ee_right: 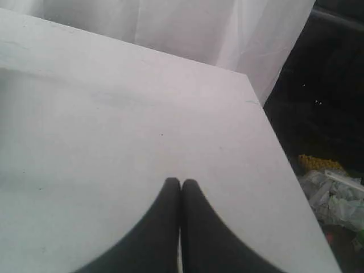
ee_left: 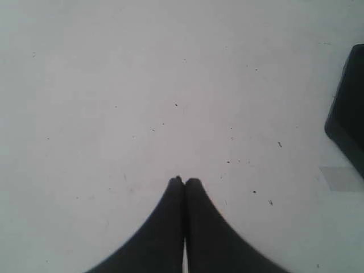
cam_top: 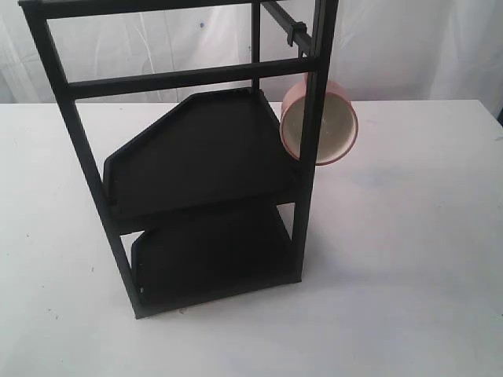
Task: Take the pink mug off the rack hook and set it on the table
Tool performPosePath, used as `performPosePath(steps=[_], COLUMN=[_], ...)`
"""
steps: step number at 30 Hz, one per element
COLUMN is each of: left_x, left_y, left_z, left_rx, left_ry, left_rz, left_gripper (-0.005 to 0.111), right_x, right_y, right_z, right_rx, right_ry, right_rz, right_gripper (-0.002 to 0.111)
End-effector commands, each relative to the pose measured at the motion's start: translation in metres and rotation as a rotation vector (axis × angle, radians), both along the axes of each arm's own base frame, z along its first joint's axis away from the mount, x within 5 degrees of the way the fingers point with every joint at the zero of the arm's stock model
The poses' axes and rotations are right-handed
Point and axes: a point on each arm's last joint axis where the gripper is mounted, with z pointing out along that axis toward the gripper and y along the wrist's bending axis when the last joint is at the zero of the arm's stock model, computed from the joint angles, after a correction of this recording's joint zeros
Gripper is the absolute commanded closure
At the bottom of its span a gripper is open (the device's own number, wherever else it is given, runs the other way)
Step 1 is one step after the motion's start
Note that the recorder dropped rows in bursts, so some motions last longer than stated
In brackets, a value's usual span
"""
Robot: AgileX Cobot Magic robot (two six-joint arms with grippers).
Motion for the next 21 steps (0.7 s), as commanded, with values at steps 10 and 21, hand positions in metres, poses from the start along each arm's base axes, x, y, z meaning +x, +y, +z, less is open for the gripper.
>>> performPosePath(steps=[10,21], left_x=[0.0,0.0], left_y=[0.0,0.0], left_z=[-0.001,-0.001], left_rx=[-0.001,-0.001], left_ry=[-0.001,-0.001], left_rz=[-0.006,-0.006], left_gripper=[0.107,0.107], right_x=[0.001,-0.013], right_y=[0.006,0.008], right_z=[0.036,0.069], right_rx=[0.389,0.838], right_ry=[-0.409,-0.76], right_rz=[0.058,0.244], right_gripper=[0.108,0.108])
